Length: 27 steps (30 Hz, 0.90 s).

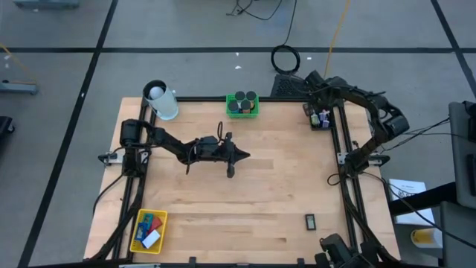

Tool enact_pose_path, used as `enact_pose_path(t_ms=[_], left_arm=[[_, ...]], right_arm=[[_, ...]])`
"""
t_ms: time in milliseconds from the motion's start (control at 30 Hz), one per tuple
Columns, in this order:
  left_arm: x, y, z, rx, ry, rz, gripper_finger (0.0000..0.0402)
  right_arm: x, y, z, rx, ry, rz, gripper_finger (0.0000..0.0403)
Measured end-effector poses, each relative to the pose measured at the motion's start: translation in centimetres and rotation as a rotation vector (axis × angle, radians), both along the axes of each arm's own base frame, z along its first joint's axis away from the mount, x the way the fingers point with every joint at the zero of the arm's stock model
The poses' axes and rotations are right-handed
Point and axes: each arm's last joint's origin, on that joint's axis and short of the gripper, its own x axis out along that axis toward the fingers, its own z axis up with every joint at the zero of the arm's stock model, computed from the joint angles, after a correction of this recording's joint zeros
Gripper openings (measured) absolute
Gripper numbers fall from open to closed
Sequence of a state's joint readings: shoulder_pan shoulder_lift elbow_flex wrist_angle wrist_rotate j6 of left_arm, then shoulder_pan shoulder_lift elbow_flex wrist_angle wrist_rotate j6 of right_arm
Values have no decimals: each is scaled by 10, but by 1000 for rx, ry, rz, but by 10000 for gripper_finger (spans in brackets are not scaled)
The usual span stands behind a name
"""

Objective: Pick & Place Office items
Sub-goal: Put the red adapter into the black bin, then put the black timer into the yellow basket

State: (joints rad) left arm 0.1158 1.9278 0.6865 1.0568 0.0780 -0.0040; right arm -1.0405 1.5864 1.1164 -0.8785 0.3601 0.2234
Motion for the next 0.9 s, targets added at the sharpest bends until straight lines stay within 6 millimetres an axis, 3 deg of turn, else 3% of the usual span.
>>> enact_pose_path(t_ms=[567, 700, 800, 900], left_arm=[[2, -4, -1, -68, 27, -45, 23], [7, -2, 3, -130, 23, -81, 22], [8, -1, 4, -92, 16, -87, 7], [8, -1, 5, -92, 8, -72, 6]], right_arm=[[0, 5, 8, 6, -12, 49, 202], [5, 18, 25, -60, -9, 97, 177], [11, 36, 39, -143, -24, 142, 136], [18, 59, 39, -247, -106, 202, 86]])
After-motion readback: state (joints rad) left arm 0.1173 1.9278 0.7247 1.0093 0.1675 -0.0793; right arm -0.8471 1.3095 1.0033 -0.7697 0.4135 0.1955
